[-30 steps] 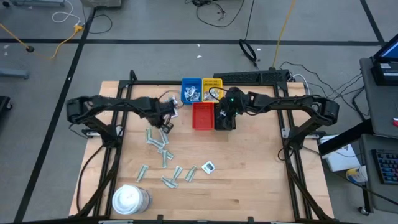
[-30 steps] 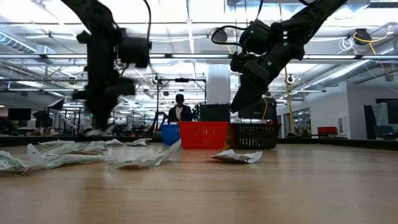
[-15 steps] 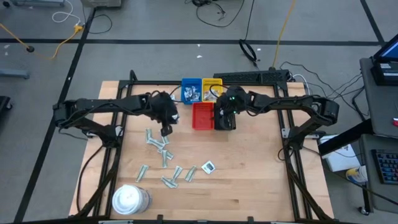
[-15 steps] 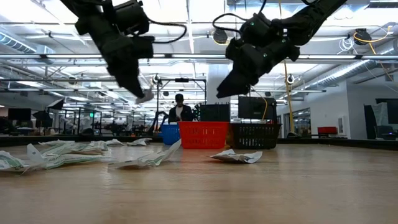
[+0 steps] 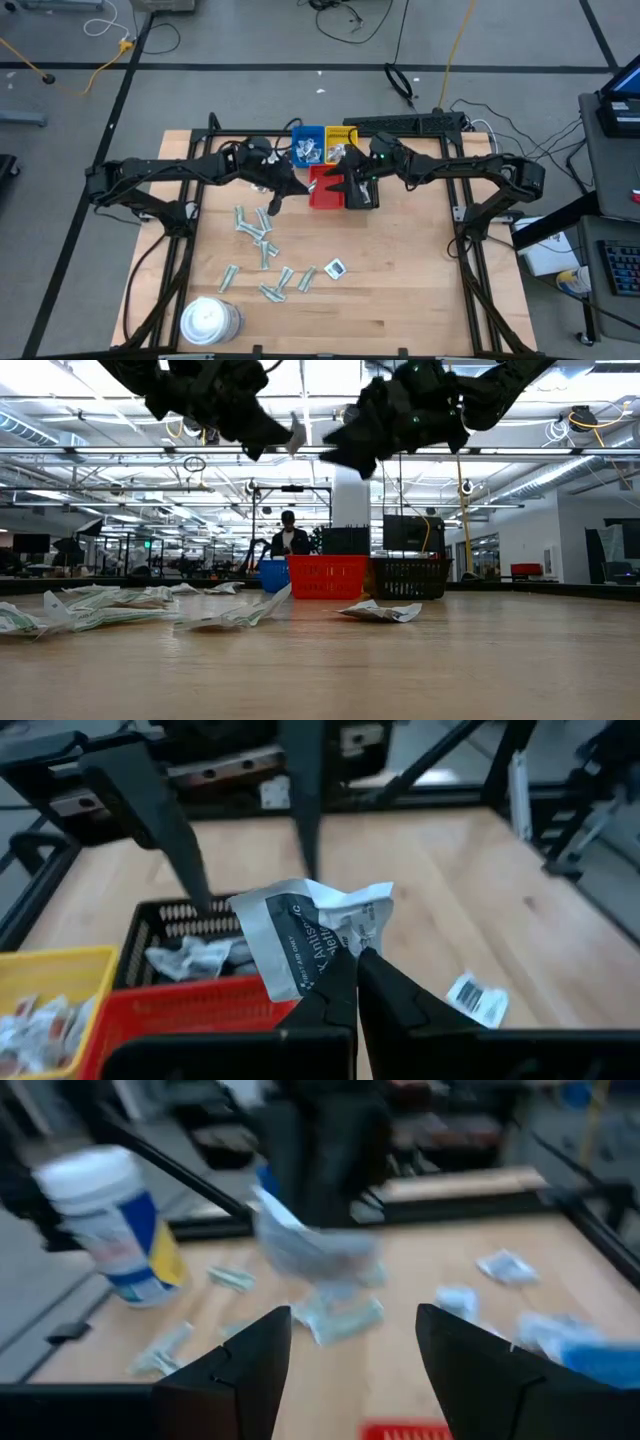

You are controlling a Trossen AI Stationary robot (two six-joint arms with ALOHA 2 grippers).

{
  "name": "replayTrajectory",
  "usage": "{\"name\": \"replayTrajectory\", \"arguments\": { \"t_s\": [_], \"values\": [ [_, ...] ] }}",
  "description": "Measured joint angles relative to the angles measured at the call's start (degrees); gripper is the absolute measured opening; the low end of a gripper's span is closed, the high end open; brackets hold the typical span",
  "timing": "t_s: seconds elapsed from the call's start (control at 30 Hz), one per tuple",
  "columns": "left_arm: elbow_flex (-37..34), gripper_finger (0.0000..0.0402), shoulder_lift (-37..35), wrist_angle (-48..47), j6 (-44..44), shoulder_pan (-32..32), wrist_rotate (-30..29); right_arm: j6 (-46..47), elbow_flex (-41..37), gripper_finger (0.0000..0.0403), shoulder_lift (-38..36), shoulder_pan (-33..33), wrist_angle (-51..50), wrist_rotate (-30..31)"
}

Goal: Pick & Place First Aid Supplies
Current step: Put the towelette pack into the black bin

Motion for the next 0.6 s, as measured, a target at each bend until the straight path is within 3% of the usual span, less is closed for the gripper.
{"name": "replayTrajectory", "arguments": {
  "t_s": [0.33, 0.6],
  "values": [
    [0.0, 0.0, 0.0, 3.0, -1.8, -1.0, 4.0, 0.9, 0.0, 0.021, 0.0, 5.6, 9.6, -2.2],
    [0.0, 0.0, 0.0, 6.1, -2.5, -2.9, 5.8, 1.0, 0.0, 0.021, 0.0, 8.8, 9.7, 6.8]
  ]
}}
